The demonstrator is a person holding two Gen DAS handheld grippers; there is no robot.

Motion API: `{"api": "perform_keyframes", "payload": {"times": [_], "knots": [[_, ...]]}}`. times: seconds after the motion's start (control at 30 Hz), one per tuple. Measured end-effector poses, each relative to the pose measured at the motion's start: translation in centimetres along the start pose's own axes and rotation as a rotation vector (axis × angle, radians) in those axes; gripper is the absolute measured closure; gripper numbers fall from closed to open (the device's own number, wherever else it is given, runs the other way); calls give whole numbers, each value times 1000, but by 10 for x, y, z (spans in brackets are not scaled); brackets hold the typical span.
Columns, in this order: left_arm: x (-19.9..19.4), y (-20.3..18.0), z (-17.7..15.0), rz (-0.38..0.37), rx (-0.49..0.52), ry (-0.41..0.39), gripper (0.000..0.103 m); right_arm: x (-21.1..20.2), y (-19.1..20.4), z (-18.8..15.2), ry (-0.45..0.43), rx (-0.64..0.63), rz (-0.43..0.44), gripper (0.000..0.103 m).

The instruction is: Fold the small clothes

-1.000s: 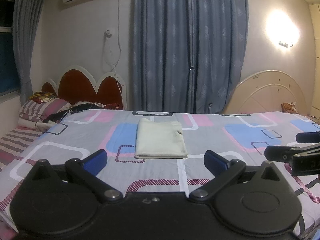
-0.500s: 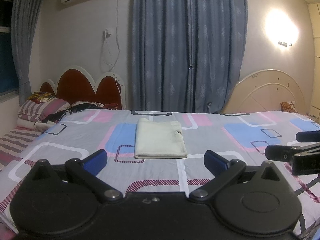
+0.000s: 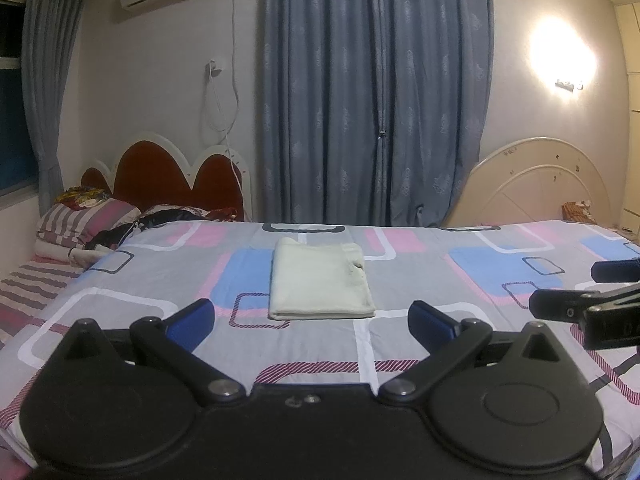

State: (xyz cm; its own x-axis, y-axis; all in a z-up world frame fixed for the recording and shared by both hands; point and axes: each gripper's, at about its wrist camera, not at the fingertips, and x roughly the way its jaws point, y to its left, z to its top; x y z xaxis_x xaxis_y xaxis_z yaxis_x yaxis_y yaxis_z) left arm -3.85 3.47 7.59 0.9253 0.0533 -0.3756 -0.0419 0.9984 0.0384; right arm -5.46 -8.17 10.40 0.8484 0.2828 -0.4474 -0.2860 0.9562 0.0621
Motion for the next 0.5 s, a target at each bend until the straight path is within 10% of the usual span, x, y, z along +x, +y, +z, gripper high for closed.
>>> {"api": "perform_keyframes", "payload": {"times": [0.5], "knots": [[1,4,5,4,3,25,1,-2,-5,2,-8,-6,12,0]]}}
